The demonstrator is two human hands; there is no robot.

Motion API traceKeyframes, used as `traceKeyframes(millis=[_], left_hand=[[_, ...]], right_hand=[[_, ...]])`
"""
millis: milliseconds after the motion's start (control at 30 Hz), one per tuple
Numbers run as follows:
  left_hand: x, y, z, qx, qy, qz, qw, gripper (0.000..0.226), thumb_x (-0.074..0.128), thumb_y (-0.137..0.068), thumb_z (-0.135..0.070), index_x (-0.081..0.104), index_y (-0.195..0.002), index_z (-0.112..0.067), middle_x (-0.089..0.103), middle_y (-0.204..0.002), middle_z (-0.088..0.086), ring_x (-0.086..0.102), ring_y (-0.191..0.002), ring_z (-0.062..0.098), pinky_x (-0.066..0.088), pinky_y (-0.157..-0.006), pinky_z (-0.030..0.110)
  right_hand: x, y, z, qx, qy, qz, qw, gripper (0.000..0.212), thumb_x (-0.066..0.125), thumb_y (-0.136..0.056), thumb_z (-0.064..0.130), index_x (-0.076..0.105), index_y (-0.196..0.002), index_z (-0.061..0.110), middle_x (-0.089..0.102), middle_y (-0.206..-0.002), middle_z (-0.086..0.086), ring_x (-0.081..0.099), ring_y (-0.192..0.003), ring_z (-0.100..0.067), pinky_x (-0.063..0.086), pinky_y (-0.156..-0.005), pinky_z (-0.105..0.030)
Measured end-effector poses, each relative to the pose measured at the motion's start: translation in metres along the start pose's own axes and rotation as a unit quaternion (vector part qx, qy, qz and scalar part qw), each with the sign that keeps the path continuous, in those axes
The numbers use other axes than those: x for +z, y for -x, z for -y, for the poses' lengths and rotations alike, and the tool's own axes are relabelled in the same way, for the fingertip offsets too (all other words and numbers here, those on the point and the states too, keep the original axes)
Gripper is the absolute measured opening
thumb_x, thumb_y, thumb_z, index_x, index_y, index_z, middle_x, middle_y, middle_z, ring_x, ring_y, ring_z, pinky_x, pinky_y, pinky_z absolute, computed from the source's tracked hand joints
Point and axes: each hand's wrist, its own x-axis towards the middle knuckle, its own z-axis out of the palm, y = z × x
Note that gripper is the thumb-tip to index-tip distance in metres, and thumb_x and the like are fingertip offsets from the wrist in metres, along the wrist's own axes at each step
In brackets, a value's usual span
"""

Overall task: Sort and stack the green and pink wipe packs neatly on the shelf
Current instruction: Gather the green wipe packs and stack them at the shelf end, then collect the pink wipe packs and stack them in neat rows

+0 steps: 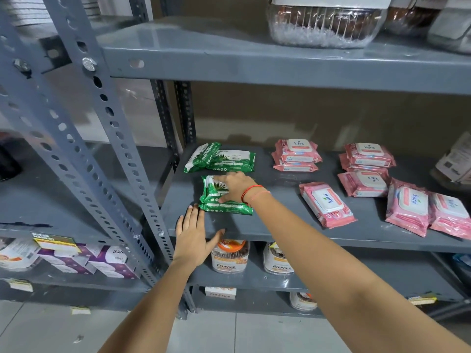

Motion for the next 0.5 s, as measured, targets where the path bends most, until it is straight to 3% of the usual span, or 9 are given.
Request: traceKeyframes(millis=[200, 367, 500], left_hand=[[0.001, 0.001, 0.001, 0.005, 0.002, 0.002, 1.0, 0.099, 0.01, -0.078, -0.076, 0.026, -0.143, -0.002, 0.026, -0.152, 0.015, 0.014, -0.143, 0.026, 0.009, -0.115, 0.044], [-0.002, 0.004, 0.0, 0.005, -0.007, -0.002, 1.0, 0.107, -0.005, -0.074, -0.079, 0.019, -0.145, -0.002, 0.02, -0.154, 0.015, 0.007, -0.144, 0.024, 0.005, -0.116, 0.042], [0.002, 0.02, -0.009, -0.02, 0.05, -0.059, 0.997, 0.097, 0.012, -0.081, -0.073, 0.006, -0.146, -0.001, 0.007, -0.156, 0.015, -0.003, -0.144, 0.022, 0.001, -0.116, 0.043]], right_hand=[[0.018, 0.0, 0.005, 0.031, 0.029, -0.065, 0.997, 0.07, 0.065, -0.084, 0.042, 0.031, -0.145, 0.031, 0.042, -0.142, -0.011, 0.034, -0.131, -0.034, 0.03, -0.107, -0.05], [0.031, 0.013, -0.001, -0.003, 0.022, -0.103, 0.994, 0.078, 0.066, -0.084, 0.041, 0.024, -0.147, 0.025, 0.031, -0.149, -0.013, 0.029, -0.136, -0.033, 0.025, -0.111, -0.048], [0.033, 0.028, -0.021, -0.001, -0.019, -0.173, 0.985, 0.076, 0.059, -0.087, 0.048, 0.024, -0.148, 0.019, 0.029, -0.151, -0.012, 0.028, -0.138, -0.031, 0.025, -0.111, -0.047]])
